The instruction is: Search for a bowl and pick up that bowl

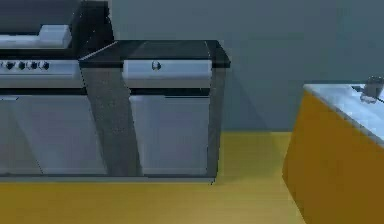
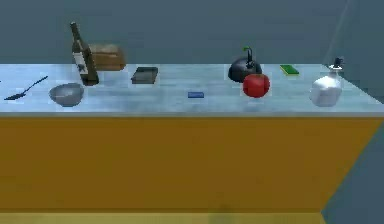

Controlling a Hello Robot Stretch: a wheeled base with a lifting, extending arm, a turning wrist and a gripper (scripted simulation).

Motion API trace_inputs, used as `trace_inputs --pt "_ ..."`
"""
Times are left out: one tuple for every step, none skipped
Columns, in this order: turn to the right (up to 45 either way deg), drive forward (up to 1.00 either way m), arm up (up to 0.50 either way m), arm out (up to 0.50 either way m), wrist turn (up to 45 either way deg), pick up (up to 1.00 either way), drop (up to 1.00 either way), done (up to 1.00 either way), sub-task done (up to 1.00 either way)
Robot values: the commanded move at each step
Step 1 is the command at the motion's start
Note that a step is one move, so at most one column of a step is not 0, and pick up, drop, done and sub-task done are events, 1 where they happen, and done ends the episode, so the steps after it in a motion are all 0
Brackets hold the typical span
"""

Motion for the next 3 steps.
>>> trace_inputs --pt "45.0 0.00 0.00 0.00 0.0 0.00 0.00 0.00 0.00" --pt "45.0 0.00 0.00 0.00 0.0 0.00 0.00 0.00 0.00" --pt "0.0 0.25 0.00 0.00 0.0 0.00 0.00 0.00 0.00"
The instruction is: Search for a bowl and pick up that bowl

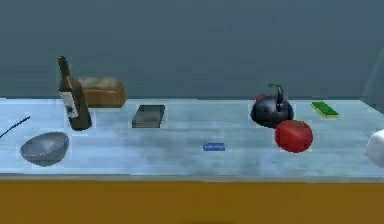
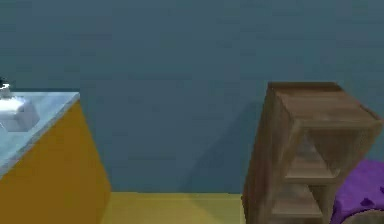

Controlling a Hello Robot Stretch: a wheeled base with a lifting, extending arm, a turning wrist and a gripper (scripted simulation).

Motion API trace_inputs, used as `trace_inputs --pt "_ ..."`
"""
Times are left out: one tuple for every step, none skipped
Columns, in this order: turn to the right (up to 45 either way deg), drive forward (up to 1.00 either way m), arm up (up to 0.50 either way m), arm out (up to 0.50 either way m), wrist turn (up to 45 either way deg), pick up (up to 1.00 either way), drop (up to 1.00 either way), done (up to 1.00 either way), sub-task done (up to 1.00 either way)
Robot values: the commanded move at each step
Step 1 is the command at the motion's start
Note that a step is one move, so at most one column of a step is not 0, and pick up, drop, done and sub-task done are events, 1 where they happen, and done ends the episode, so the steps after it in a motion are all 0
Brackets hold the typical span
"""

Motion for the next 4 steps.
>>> trace_inputs --pt "-45.0 0.00 0.00 0.00 0.0 0.00 0.00 0.00 0.00" --pt "-45.0 0.00 0.00 0.00 0.0 0.00 0.00 0.00 0.00" --pt "-33.0 0.00 0.00 0.00 0.0 0.00 0.00 0.00 0.00" --pt "0.0 0.00 0.50 0.00 0.0 0.00 0.00 0.00 0.00"
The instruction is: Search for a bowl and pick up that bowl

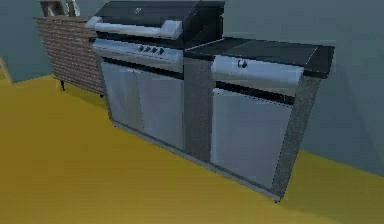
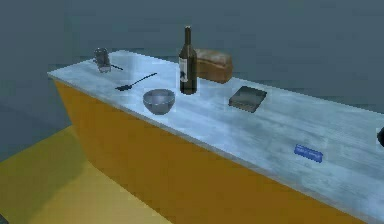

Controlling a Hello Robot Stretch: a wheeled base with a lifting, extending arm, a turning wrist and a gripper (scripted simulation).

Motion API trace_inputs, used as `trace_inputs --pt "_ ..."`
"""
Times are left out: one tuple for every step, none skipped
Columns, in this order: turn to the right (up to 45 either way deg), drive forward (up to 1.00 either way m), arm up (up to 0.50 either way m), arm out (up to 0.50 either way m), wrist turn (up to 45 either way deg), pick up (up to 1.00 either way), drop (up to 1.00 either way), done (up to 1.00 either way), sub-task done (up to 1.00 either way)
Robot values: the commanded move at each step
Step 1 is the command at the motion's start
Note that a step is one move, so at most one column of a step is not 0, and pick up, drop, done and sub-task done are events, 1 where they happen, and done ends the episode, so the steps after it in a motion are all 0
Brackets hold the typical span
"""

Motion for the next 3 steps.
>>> trace_inputs --pt "0.0 0.00 0.38 0.00 0.0 0.00 0.00 0.00 0.00" --pt "0.0 0.00 0.00 0.44 0.0 0.00 0.00 0.00 0.00" --pt "0.0 0.00 0.00 0.00 45.0 0.00 0.00 0.00 0.00"
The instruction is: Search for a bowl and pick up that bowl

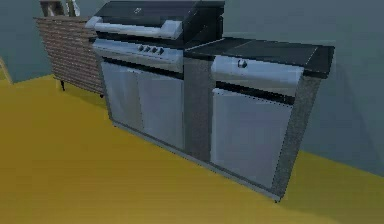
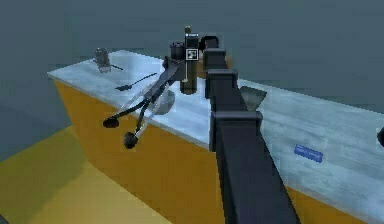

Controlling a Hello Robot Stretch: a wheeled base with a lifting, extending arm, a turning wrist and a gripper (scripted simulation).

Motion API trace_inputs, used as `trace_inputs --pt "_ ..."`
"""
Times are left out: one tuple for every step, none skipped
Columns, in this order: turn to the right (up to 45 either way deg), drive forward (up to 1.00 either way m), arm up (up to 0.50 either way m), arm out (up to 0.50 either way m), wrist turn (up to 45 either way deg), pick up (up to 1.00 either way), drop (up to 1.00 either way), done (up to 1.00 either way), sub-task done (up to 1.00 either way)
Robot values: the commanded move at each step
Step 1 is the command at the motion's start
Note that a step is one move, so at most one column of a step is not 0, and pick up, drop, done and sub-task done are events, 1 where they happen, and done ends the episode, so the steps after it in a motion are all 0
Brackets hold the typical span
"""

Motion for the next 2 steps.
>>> trace_inputs --pt "0.0 0.00 0.00 0.00 45.0 0.00 0.00 0.00 0.00" --pt "0.0 0.00 0.00 0.00 45.0 0.00 0.00 0.00 0.00"
